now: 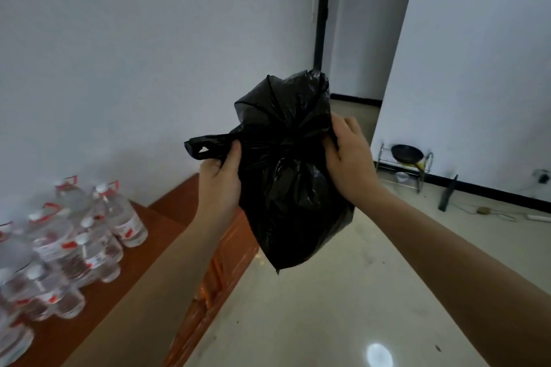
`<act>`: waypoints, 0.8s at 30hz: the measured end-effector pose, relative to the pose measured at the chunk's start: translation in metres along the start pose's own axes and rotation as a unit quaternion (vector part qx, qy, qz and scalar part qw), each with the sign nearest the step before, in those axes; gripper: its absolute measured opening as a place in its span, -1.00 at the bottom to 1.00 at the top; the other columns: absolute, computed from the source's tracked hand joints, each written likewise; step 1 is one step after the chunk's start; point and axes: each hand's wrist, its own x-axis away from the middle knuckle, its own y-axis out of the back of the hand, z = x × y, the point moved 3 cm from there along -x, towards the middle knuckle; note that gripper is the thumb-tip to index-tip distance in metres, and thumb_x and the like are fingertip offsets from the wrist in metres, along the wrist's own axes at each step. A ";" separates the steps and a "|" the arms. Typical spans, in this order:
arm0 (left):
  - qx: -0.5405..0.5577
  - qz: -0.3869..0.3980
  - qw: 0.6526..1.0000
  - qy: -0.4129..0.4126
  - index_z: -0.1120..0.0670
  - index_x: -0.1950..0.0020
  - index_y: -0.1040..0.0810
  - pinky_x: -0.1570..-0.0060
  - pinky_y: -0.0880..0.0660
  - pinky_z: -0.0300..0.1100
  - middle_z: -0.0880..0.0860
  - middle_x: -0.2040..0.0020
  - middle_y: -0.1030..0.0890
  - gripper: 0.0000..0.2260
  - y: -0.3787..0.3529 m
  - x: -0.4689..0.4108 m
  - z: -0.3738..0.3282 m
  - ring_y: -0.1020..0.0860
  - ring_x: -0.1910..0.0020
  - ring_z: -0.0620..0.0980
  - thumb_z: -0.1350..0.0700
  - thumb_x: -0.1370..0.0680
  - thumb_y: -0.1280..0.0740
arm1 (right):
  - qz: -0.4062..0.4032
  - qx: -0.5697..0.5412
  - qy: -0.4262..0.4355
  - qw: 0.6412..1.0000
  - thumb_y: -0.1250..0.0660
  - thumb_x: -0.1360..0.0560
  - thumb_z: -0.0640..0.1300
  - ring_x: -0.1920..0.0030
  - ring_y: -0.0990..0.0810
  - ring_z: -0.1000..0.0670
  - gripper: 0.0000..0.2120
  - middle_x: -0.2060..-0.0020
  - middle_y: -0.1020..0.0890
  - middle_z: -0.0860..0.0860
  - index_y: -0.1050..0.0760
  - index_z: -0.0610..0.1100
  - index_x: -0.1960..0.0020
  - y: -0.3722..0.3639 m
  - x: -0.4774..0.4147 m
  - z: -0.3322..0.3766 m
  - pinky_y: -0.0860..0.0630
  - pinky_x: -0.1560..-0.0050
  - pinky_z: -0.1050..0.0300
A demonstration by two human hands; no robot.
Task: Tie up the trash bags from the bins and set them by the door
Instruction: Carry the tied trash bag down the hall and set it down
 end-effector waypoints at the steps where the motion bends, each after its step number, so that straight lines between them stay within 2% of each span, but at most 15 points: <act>1: 0.001 0.013 1.000 0.009 -0.01 0.01 -0.66 0.10 -0.55 -0.32 -0.10 0.09 -0.74 -0.82 -0.017 -0.022 0.007 -0.69 0.03 -0.12 0.04 -0.66 -0.26 | 0.001 0.011 -0.006 1.000 -0.19 -0.64 -0.22 0.02 -0.36 0.21 -0.62 -0.09 -0.42 0.05 -0.41 -0.09 -0.44 0.001 -0.019 -0.017 -0.23 0.01 0.63; 3: 0.005 0.038 0.999 0.026 -0.04 0.00 -0.66 0.04 -0.56 -0.28 -0.10 0.06 -0.74 -0.82 -0.059 -0.071 0.023 -0.69 -0.01 -0.11 0.03 -0.67 -0.26 | -0.007 0.029 -0.024 0.999 -0.19 -0.64 -0.22 0.00 -0.38 0.20 -0.62 -0.08 -0.42 0.06 -0.42 -0.09 -0.44 0.008 -0.060 -0.058 -0.24 -0.02 0.60; 5: 0.001 0.072 0.997 0.035 -0.06 -0.01 -0.65 -0.02 -0.57 -0.23 -0.08 0.03 -0.74 -0.82 -0.108 -0.115 0.038 -0.68 -0.03 -0.10 0.02 -0.67 -0.25 | -0.023 0.040 -0.047 0.998 -0.19 -0.64 -0.22 -0.03 -0.41 0.15 -0.62 -0.08 -0.43 0.06 -0.42 -0.08 -0.45 0.020 -0.094 -0.101 -0.30 -0.07 0.43; 7: -0.001 0.102 0.994 0.049 -0.04 -0.02 -0.64 0.03 -0.58 -0.29 -0.09 0.04 -0.73 -0.82 -0.152 -0.150 0.055 -0.69 0.01 -0.13 0.01 -0.67 -0.25 | -0.033 0.052 -0.072 0.996 -0.18 -0.64 -0.23 -0.05 -0.43 0.10 -0.62 -0.09 -0.44 0.04 -0.42 -0.08 -0.44 0.030 -0.115 -0.143 -0.32 -0.10 0.29; 9: -0.004 0.135 0.989 0.067 0.00 -0.08 -0.64 0.04 -0.59 -0.32 -0.07 0.01 -0.73 -0.80 -0.205 -0.184 0.080 -0.69 0.00 -0.15 -0.01 -0.67 -0.23 | -0.052 0.059 -0.098 0.992 -0.18 -0.64 -0.24 -0.06 -0.45 0.08 -0.63 -0.10 -0.45 0.02 -0.43 -0.08 -0.43 0.041 -0.138 -0.197 -0.32 -0.11 0.30; 13: -0.008 0.176 0.981 0.080 0.06 -0.24 -0.60 -0.07 -0.58 -0.28 -0.05 -0.09 -0.71 -0.69 -0.294 -0.257 0.131 -0.67 -0.06 -0.15 -0.08 -0.67 -0.20 | -0.080 0.063 -0.120 0.988 -0.18 -0.63 -0.27 -0.05 -0.45 0.08 -0.62 -0.09 -0.46 0.00 -0.44 -0.11 -0.42 0.050 -0.190 -0.300 -0.30 -0.04 0.48; 19: -0.041 0.166 0.983 0.068 0.06 -0.12 -0.65 -0.12 -0.57 -0.15 0.00 -0.05 -0.73 -0.68 -0.413 -0.397 0.194 -0.68 -0.05 -0.07 -0.11 -0.67 -0.20 | -0.067 0.045 -0.116 0.990 -0.17 -0.64 -0.24 -0.08 -0.46 0.07 -0.63 -0.09 -0.44 0.04 -0.44 -0.07 -0.42 0.037 -0.314 -0.448 -0.32 -0.11 0.28; 24: -0.065 0.112 0.989 0.067 0.08 -0.10 -0.65 0.10 -0.55 -0.33 -0.01 0.01 -0.73 -0.68 -0.458 -0.512 0.217 -0.69 0.02 -0.13 -0.09 -0.67 -0.20 | -0.026 0.020 -0.108 0.994 -0.20 -0.63 -0.23 -0.11 -0.49 0.03 -0.62 -0.11 -0.45 0.04 -0.43 -0.06 -0.44 -0.008 -0.431 -0.532 -0.33 -0.12 0.26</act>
